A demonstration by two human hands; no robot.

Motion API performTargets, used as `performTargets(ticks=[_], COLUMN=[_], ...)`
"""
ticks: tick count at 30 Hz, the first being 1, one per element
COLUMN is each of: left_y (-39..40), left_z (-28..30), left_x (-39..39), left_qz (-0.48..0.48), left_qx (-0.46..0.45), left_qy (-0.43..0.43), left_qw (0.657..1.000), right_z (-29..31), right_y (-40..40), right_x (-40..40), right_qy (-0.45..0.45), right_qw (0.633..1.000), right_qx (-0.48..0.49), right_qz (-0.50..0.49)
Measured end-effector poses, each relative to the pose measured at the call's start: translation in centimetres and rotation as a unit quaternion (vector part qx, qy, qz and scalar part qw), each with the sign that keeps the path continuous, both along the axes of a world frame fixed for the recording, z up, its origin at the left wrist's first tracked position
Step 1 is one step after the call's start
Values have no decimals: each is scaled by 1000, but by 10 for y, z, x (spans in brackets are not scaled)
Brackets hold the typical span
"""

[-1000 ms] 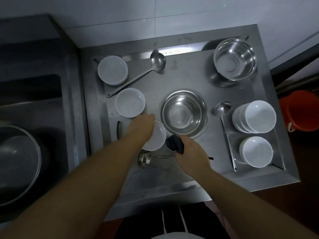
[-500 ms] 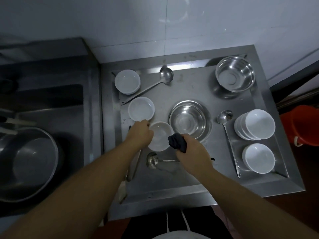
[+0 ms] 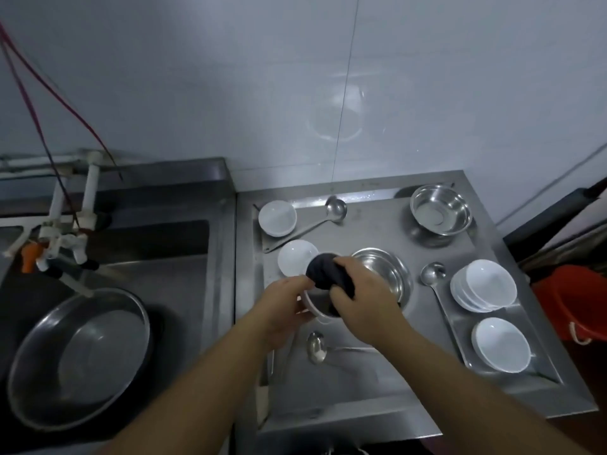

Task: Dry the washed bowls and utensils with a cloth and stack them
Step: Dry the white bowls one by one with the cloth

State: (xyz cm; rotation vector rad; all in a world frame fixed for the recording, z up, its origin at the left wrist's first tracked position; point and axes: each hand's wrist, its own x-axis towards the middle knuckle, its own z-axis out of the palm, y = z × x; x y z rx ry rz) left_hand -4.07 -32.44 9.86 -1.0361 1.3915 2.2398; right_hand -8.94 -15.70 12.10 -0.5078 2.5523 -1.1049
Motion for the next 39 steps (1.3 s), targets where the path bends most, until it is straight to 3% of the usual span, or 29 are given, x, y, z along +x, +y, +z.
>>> performTargets(ticks=[4, 10, 16, 21, 25, 27, 32, 36, 39], left_y=[-9, -42, -59, -52, -40, -41, -50, -50, -44], left_z=[28, 64, 81, 87, 93, 96, 95, 95, 97], left_x=[10, 24, 33, 39, 39, 35, 27, 34, 39], left_qz=[19, -53, -103, -102, -54, -34, -30, -82, -123], left_qx=[69, 54, 86, 162, 158, 123, -17, -34, -33], left_qy=[73, 163, 223, 269, 286, 290, 282, 311, 316], left_qw=[995, 984, 966, 944, 944, 949, 959, 946, 940], right_z=[24, 61, 86, 99, 113, 123, 151, 169, 175], right_y=[-19, -37, -45, -44, -52, -59, -72, -64, -56], right_x=[8, 14, 18, 9, -3, -4, -2, -14, -15], right_qy=[93, 79, 105, 325, 382, 352, 140, -55, -227], right_qw=[995, 991, 976, 919, 895, 908, 953, 963, 954], right_qx=[-21, -105, -180, -103, 8, 86, 206, 191, 102], right_qz=[14, -18, 58, 200, 228, 212, 171, 181, 170])
